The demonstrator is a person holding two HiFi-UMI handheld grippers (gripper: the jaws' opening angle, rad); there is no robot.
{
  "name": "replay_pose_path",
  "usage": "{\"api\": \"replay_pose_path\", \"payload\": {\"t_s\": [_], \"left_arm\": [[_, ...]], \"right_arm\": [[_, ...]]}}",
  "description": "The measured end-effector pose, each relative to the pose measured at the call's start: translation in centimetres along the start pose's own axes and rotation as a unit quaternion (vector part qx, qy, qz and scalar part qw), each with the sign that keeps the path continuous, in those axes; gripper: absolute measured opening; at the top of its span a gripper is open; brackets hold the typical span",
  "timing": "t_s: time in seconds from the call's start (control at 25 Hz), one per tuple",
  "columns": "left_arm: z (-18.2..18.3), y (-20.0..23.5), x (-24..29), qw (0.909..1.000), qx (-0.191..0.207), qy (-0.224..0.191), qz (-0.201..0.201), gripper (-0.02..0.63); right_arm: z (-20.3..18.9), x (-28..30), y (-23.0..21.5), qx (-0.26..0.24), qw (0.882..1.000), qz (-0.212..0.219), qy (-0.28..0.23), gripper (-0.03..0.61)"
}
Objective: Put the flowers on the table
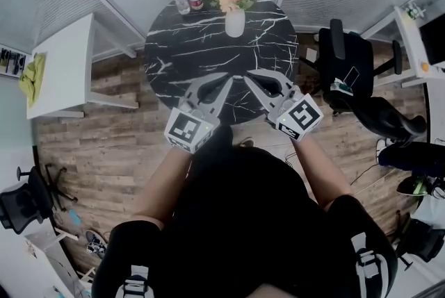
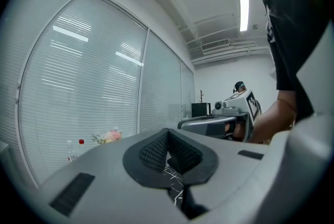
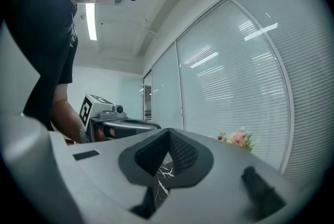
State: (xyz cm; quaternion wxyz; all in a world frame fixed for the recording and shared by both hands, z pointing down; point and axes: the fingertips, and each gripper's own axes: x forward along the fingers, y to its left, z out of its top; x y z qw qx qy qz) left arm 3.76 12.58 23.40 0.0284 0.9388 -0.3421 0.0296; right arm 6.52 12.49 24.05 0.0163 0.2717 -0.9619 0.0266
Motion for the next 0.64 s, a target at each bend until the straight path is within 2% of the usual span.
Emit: {"api": "replay_pose_path", "payload": {"t_s": [0.64], "left_arm": [[-0.25,0.38,-0.18,0.9999,0.003,0.008,0.010,0.011]], "right_arm": [[-0.13,0.28,0.18,-0.005,1.000,0.009,0.007,0.018]]}}
